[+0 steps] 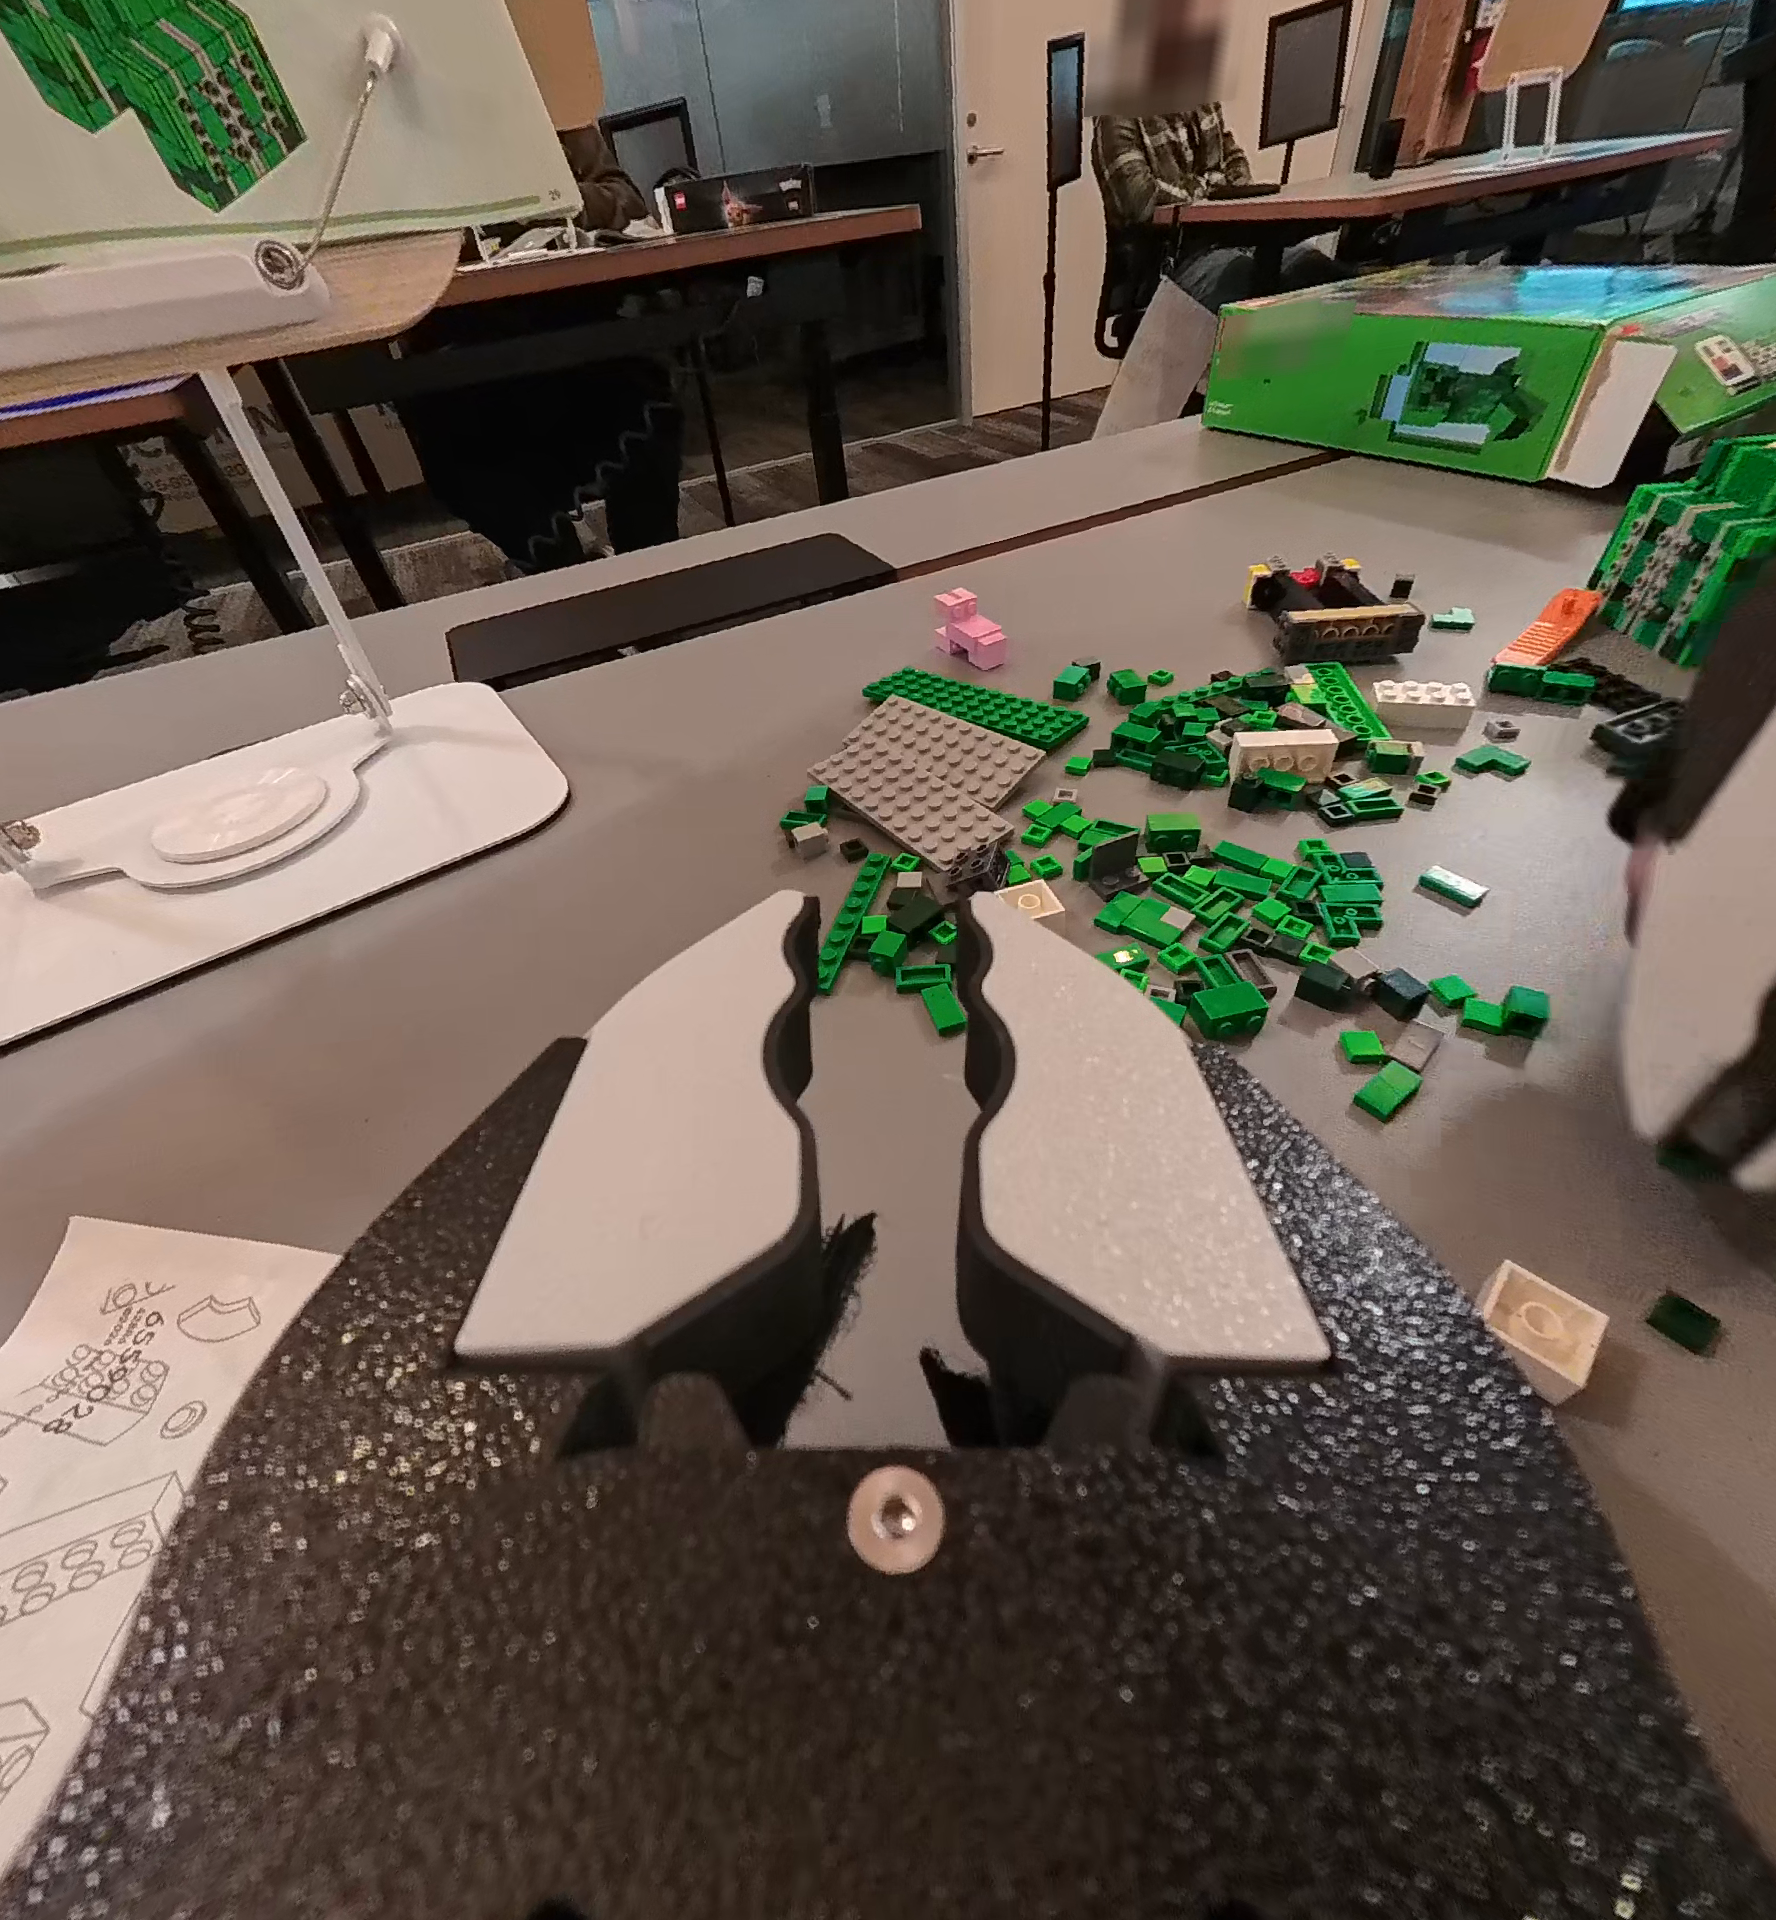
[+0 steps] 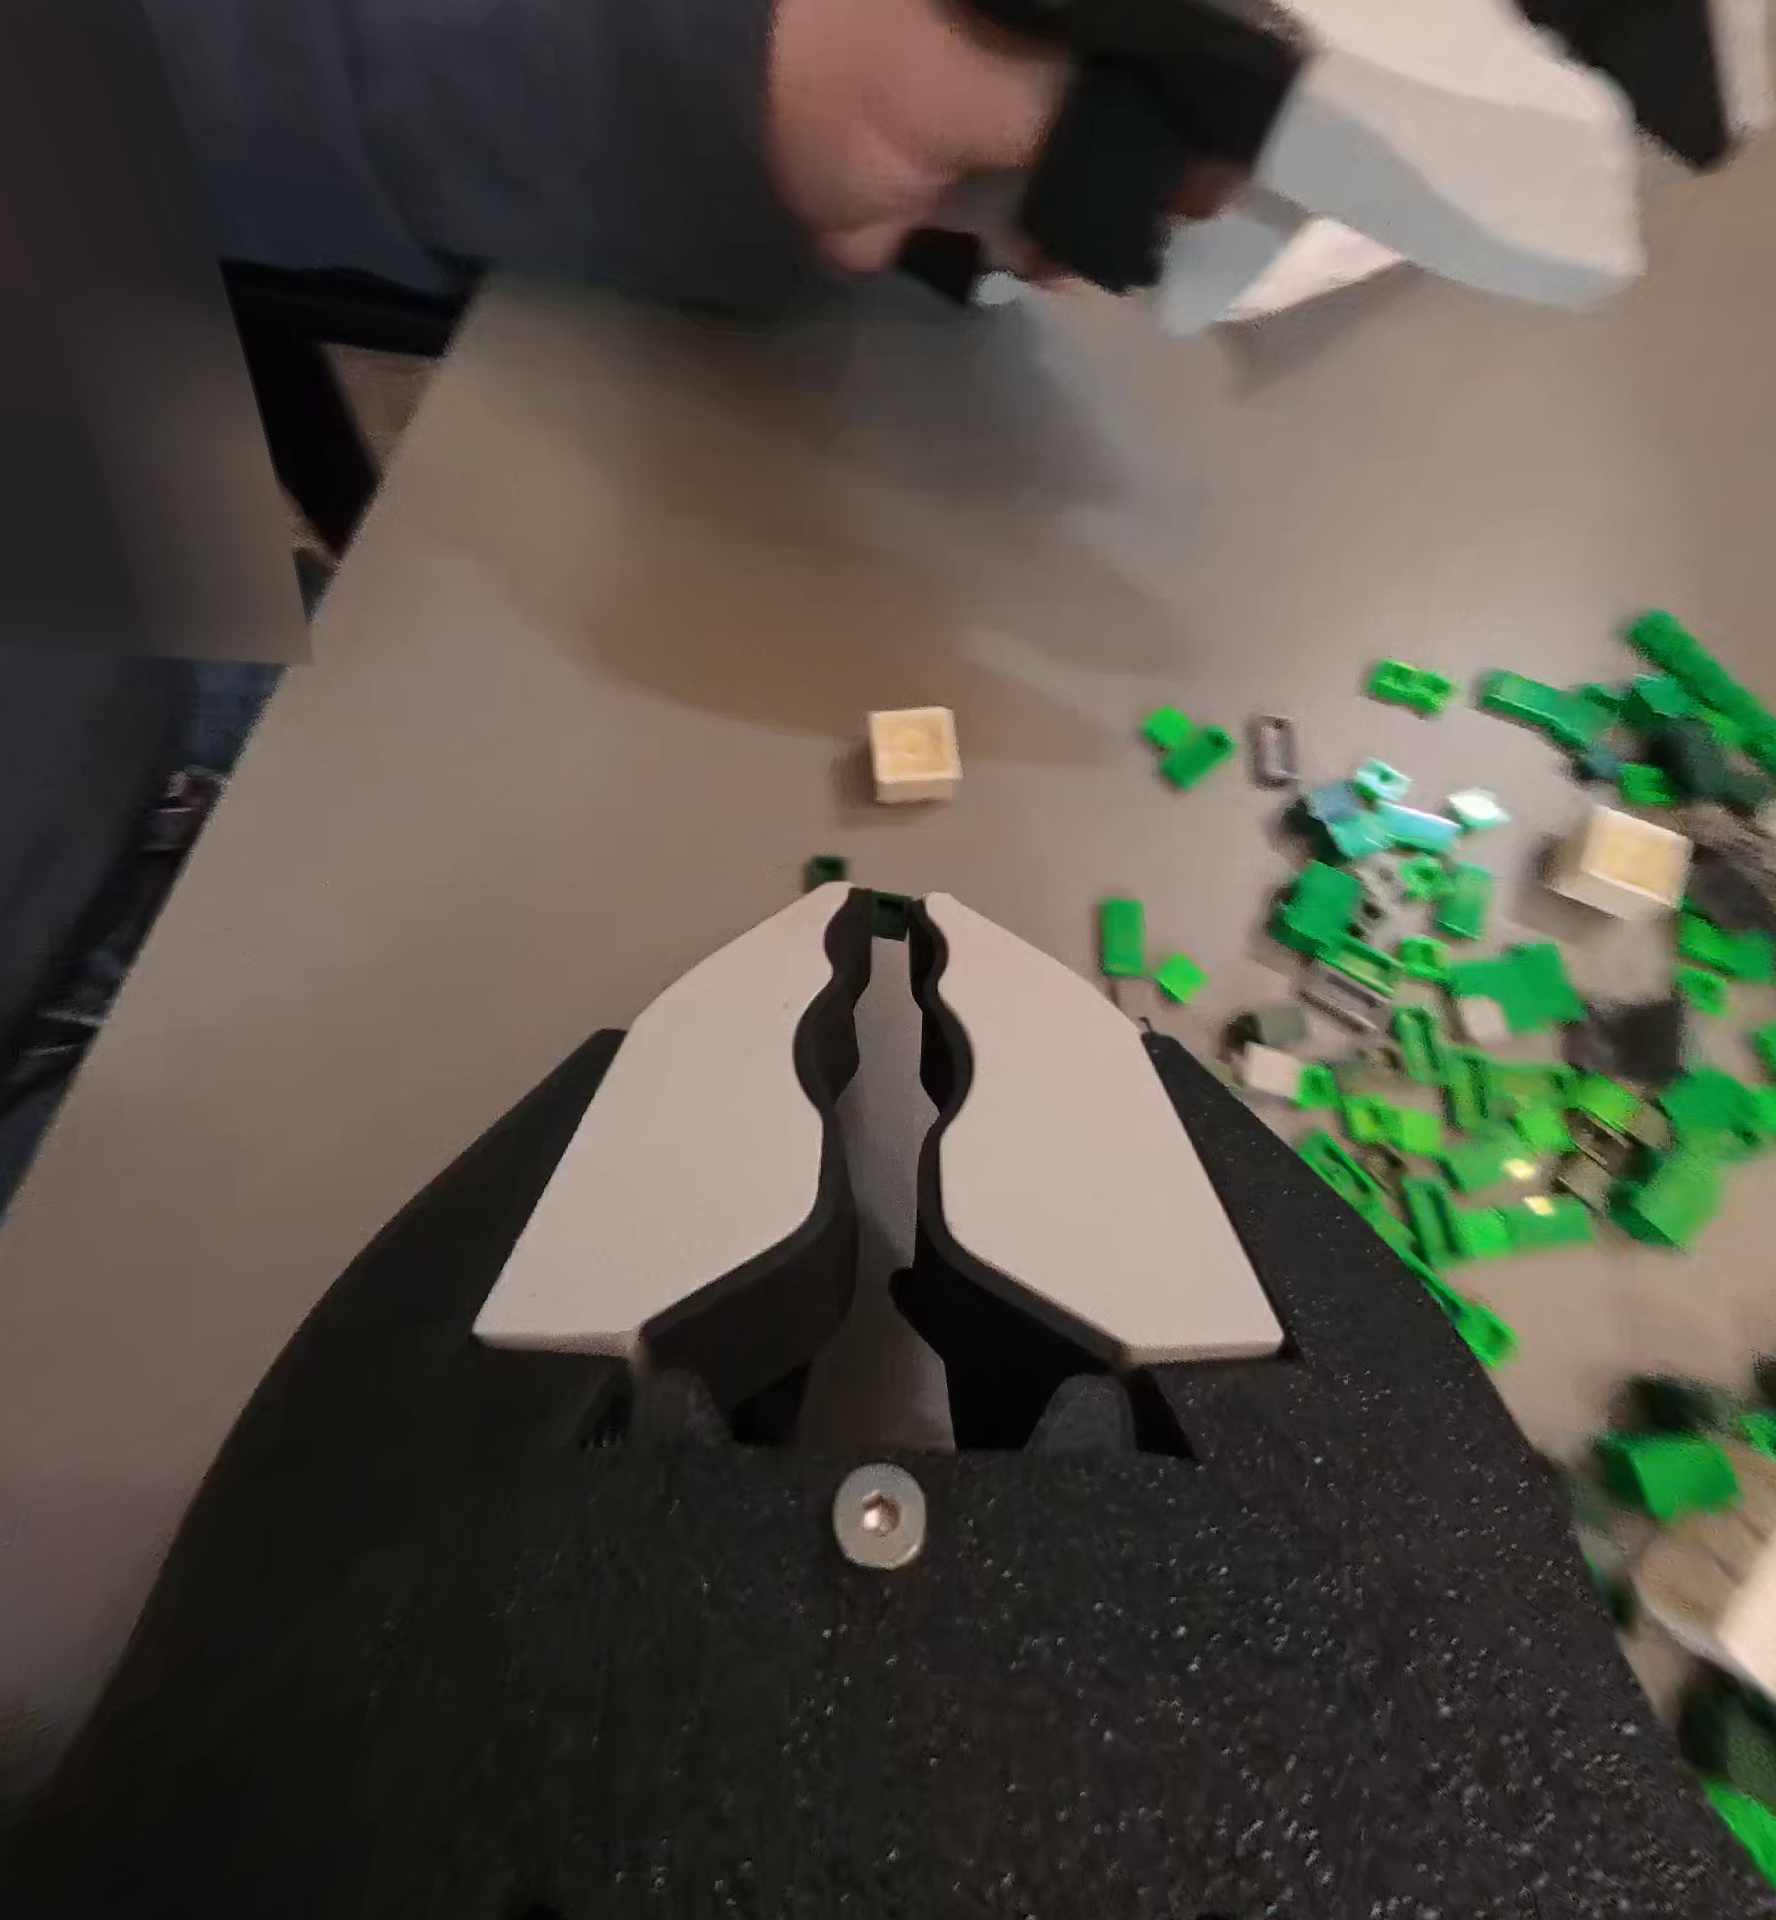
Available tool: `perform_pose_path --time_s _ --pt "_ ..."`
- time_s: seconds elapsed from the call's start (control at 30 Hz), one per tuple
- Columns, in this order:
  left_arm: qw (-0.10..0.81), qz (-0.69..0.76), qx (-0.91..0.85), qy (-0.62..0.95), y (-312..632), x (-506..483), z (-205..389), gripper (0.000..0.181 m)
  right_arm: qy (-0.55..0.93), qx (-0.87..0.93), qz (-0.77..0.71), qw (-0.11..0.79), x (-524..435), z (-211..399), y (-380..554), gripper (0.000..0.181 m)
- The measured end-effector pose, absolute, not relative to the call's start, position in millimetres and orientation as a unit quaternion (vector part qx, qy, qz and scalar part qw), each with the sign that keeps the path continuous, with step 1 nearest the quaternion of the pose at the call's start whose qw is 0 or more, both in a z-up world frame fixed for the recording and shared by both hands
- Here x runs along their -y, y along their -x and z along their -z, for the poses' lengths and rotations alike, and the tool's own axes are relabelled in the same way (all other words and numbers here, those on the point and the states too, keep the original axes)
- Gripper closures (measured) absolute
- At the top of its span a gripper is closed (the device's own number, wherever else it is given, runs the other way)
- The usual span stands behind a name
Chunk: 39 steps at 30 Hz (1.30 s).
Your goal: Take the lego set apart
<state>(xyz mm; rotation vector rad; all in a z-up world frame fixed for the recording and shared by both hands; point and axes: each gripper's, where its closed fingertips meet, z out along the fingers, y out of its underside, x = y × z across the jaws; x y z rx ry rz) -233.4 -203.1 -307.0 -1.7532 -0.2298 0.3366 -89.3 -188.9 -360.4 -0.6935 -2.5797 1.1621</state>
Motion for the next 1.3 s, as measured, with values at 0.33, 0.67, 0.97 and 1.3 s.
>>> perform_pose_path --time_s 0.33,0.67,0.97,1.3 --pt "0.621 -0.147 0.099 0.763 233 203 307 0.156 0.200 0.895 -0.394 0.064 216 369 79 0.164" --pt "0.620 -0.147 0.098 0.765 233 203 307 0.156 0.401 0.811 -0.336 0.264 113 359 137 0.170" --pt "0.618 -0.150 0.096 0.766 233 202 308 0.157 0.444 0.803 -0.313 0.244 108 375 143 0.174" --pt "0.616 -0.151 0.094 0.767 232 202 309 0.157 0.451 0.800 -0.296 0.265 99 371 143 0.175"
